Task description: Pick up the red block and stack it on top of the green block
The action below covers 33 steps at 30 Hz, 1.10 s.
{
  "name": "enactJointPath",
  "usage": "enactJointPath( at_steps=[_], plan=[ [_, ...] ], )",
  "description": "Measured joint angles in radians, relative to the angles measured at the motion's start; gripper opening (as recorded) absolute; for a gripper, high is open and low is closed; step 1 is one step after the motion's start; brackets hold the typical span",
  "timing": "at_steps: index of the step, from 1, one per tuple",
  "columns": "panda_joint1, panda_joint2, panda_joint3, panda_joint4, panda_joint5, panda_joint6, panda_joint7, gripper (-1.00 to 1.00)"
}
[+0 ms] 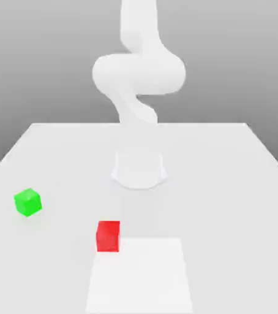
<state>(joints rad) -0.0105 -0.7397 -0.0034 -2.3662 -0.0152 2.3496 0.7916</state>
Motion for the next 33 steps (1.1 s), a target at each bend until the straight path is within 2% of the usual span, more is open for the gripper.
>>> enactJointPath(
  at_steps=[9,16,20,23,24,30,33],
  plan=[
    [-0.044,0.263,-0.047,-0.282,-0.051,0.211,-0.046,0.0],
    [-0.07,0.514,-0.117,-0.52,-0.055,0.407,-0.117,0.0],
    [-0.075,0.753,-0.118,-0.556,0.03,0.594,-0.199,0.0],
    [-0.133,0.87,-0.051,-0.545,0.068,0.692,-0.229,0.0],
    [-0.151,0.902,-0.032,-0.541,0.077,0.72,-0.236,-1.0],
    [-0.161,0.918,-0.022,-0.538,0.077,0.733,-0.237,-1.0],
    [-0.153,0.856,-0.035,-0.547,0.054,0.68,-0.218,-1.0]
  ],
)
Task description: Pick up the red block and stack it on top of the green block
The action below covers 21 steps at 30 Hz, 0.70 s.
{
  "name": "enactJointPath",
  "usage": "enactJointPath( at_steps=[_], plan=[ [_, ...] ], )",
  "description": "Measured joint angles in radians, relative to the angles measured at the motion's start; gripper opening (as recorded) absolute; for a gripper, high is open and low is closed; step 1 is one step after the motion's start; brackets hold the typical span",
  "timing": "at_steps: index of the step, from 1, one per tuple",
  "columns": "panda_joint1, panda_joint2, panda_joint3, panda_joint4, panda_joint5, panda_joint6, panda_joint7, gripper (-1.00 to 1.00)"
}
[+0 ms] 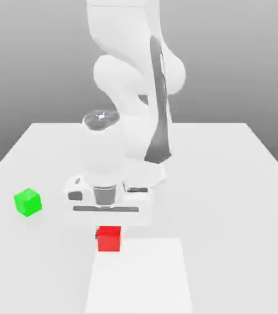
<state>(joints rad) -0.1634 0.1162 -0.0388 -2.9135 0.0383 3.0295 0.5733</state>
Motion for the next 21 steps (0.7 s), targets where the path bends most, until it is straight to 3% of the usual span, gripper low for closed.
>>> enactJointPath(
  at_steps=[7,21],
  plan=[
    [-0.03,-0.225,-0.024,-0.029,-0.062,-0.196,0.026,-1.0],
    [-0.433,-0.327,-0.366,0.027,-0.228,-0.345,-0.173,-1.0]
  ],
)
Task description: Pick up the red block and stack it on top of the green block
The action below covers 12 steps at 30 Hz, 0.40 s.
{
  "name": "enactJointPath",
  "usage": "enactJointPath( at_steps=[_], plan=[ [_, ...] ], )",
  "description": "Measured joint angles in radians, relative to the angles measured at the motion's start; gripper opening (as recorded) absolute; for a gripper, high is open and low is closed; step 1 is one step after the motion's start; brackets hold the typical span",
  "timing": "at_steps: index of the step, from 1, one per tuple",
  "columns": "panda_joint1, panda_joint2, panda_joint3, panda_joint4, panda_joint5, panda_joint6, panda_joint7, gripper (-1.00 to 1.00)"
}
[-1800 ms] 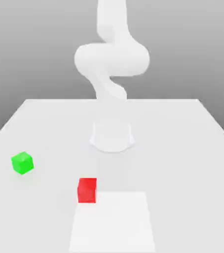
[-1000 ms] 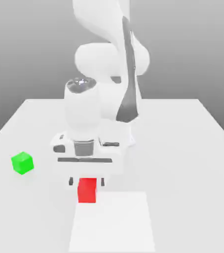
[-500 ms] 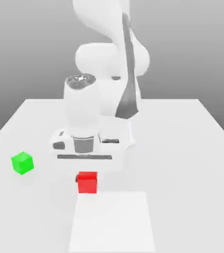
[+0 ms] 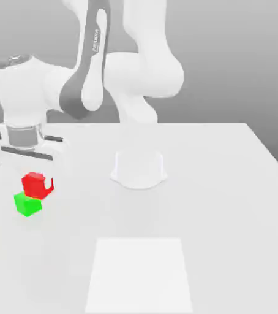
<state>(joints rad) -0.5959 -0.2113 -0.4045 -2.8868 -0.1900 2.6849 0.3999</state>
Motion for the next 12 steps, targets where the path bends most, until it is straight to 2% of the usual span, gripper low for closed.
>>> enactJointPath(
  at_steps=[2,4,6,8,9,12],
  plan=[
    [-0.045,0.002,-0.043,0.007,-0.013,-0.003,-0.029,-1.0],
    [-0.039,0.058,-0.066,0.011,0.019,0.048,-0.062,-1.0],
    [-0.019,0.131,-0.076,0.012,0.088,0.115,-0.113,-1.0],
    [-0.007,0.21,-0.06,0.015,0.2,0.184,-0.191,-1.0],
    [-0.014,0.247,-0.034,0.017,0.265,0.215,-0.237,1.0],
    [-0.012,0.247,-0.034,0.017,0.265,0.215,-0.237,1.0]
  ],
)
